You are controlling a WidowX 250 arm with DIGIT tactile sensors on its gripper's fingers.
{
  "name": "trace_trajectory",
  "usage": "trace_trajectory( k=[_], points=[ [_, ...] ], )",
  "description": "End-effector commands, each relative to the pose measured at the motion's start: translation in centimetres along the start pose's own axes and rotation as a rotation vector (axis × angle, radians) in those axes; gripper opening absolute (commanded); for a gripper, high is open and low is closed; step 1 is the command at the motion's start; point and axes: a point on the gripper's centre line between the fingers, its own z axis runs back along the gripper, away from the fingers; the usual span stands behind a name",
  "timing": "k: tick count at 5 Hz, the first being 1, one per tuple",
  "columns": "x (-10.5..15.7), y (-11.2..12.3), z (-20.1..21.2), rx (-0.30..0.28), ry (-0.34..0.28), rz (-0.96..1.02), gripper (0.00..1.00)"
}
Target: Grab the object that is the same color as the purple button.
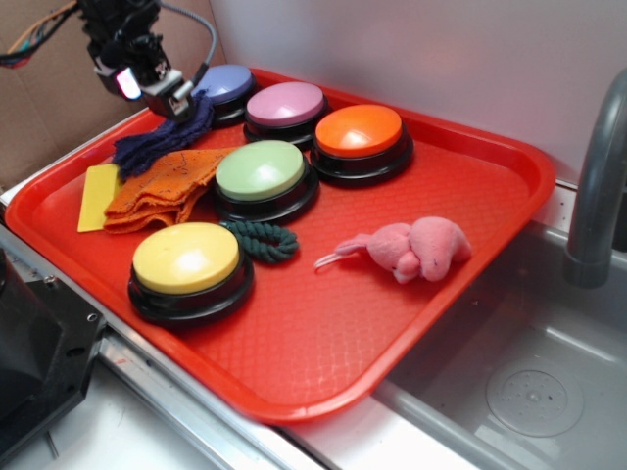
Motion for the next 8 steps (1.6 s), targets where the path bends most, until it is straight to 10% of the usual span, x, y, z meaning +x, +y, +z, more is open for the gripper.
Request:
trace_trajectory(
  k=[1,2,3,6,7,8],
  points=[
    [0.6,2.6,-2.4,0.035,0.018,0.032,1.00],
    [0.9,2.7,-3.7,0.021,0.048,0.035,1.00],
    [1.0,2.9,-4.1,0.025,0.055,0.086,0.00],
    [1.3,1.7,-0.1,0.036,0.086,0.086,0.00],
    [2.7,-0.5,3.0,0.130,0.162,0.051,0.00],
    [3.5,-4.4,6.0,0.096,0.164,-0.026,0.00]
  ],
)
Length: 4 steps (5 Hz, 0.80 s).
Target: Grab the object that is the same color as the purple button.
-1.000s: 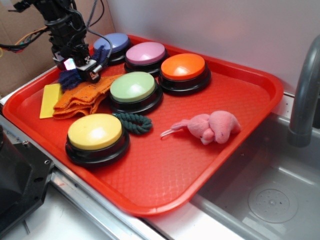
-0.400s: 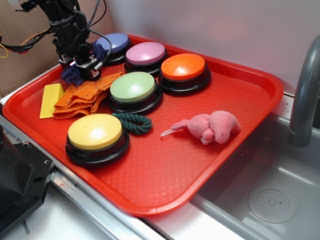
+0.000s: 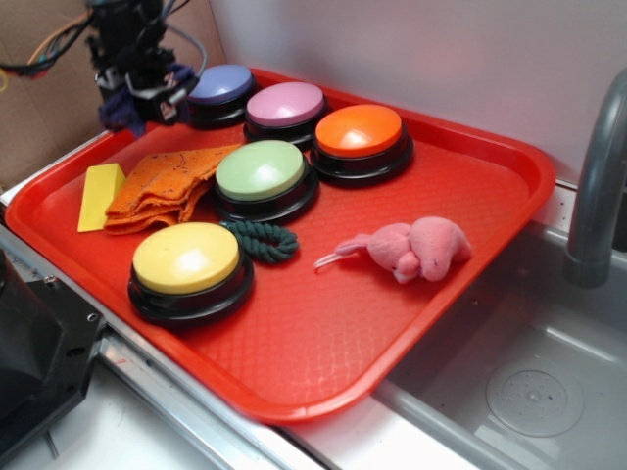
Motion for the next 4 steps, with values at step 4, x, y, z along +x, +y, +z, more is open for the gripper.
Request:
trace_trajectory(
  k=[4],
  points=[
    [-5.6,-13.7,9.9,-0.087,-0.056,-0.302,0.00]
  ],
)
